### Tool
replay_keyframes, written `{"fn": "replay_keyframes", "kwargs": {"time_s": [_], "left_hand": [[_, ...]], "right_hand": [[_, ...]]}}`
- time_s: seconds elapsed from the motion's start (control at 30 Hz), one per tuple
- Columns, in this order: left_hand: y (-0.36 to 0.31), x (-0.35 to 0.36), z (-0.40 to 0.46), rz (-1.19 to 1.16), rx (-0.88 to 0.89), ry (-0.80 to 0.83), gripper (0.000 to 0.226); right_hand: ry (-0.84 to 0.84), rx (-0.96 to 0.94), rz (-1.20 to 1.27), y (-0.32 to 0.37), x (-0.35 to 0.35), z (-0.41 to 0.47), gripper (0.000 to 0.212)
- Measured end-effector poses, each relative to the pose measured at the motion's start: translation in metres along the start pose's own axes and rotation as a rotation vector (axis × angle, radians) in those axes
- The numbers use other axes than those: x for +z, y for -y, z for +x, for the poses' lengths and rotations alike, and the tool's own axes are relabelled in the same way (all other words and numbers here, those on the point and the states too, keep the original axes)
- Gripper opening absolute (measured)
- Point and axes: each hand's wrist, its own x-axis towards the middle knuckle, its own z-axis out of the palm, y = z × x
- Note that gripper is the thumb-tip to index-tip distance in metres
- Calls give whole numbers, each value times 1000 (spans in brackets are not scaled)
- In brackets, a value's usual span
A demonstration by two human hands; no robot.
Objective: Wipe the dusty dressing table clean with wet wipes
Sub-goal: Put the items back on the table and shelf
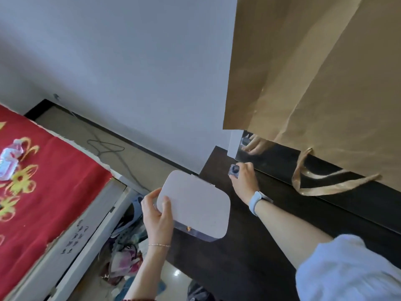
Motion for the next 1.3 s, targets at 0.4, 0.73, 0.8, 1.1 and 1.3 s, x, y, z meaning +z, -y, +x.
{"fn": "replay_keyframes", "kwargs": {"time_s": [0.4,0.73,0.8,1.1,1.3], "left_hand": [[4,-15,49,-18,-16,124,24],[-16,40,-2,-20,36,475,29],[-20,59,-23,-13,44,618,36],[-3,135,-167,187,174,1017,40],[16,162,-253,324,172,927,45]], "right_hand": [[-206,180,138,26,19,-4,42],[-147,528,651,-6,-39,-152,32],[-229,555,664,-20,-54,-171,32],[-497,734,739,-150,-117,-276,37],[-414,738,696,-223,-148,-294,51]]}}
